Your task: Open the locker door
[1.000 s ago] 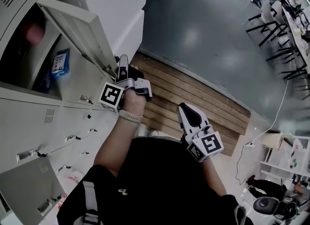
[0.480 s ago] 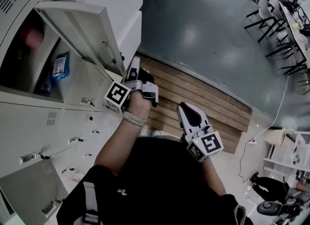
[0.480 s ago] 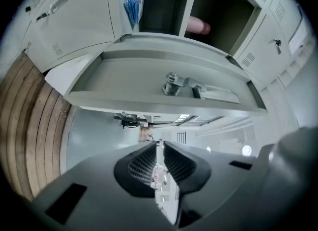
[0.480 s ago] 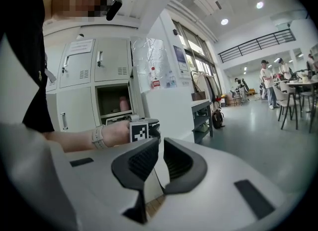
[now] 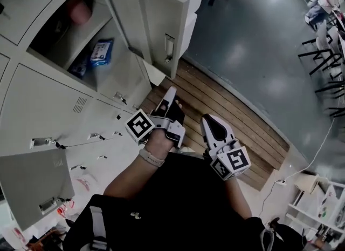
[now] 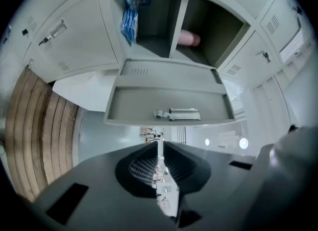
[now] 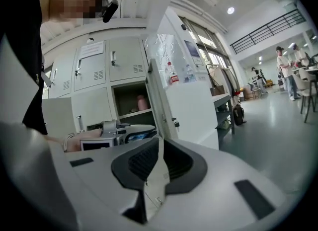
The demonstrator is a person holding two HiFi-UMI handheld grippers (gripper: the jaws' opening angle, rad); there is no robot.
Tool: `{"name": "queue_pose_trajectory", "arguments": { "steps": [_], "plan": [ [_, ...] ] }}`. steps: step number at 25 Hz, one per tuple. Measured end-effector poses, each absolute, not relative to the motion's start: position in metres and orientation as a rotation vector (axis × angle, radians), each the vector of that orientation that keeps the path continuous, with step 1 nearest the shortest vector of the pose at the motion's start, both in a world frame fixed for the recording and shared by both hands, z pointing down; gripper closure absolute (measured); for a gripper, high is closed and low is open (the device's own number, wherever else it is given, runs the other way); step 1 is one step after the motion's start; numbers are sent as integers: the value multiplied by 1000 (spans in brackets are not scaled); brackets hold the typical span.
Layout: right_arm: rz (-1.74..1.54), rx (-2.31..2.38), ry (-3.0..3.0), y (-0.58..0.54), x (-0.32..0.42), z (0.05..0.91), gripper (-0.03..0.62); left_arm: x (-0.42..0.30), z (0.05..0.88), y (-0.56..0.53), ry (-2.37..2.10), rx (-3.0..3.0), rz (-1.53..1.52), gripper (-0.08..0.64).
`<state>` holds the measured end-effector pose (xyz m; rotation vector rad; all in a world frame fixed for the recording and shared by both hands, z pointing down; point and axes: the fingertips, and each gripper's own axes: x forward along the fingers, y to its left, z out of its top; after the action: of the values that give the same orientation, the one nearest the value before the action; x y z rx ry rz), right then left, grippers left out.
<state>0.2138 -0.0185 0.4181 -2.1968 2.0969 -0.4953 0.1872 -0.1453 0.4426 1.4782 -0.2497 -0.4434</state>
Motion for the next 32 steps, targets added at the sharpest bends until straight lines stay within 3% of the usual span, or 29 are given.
{"name": "queue_pose_trajectory", "arguments": {
  "steps": [8,17,25,32],
  "plan": [
    [-511,-1955,2314,-68,154,420,541,83,439,-146,-354,1625,-434,518],
    [-479,-1745,2489,-105,97,410,541,5,434,-152,-625,2281,-80,522],
    [-432,-1667,2567,-116,72,403,541,-38,435,-151,-923,2619,190,522],
    [-403,-1656,2589,-116,65,397,541,-45,430,-142,-922,2724,238,523]
  ]
}}
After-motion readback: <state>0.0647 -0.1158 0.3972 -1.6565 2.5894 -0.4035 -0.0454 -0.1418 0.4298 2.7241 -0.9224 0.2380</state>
